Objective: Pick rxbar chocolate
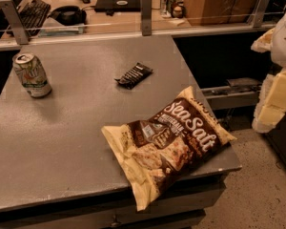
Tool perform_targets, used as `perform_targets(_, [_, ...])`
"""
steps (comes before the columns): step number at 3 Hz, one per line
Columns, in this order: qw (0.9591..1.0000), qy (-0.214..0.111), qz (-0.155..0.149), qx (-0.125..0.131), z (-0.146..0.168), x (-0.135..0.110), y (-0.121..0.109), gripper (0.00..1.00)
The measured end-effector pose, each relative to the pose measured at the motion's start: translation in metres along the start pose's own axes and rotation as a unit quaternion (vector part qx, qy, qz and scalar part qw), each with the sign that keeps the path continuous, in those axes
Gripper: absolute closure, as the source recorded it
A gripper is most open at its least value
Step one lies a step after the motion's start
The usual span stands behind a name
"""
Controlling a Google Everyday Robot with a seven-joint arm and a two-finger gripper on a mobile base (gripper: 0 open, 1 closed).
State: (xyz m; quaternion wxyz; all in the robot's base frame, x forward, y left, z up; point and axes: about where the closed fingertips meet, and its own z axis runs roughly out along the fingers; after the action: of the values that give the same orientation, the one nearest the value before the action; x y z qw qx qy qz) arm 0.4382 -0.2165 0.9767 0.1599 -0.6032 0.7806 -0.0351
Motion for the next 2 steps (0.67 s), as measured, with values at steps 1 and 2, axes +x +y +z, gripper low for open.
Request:
perform_targets(1, [1.0,0.0,0.0,0.0,0.0,0.0,0.0,0.0])
perform_targets(2, [0.9989,-0.039,-0.025,0.0,0.01,-0.033,-0.017,0.0])
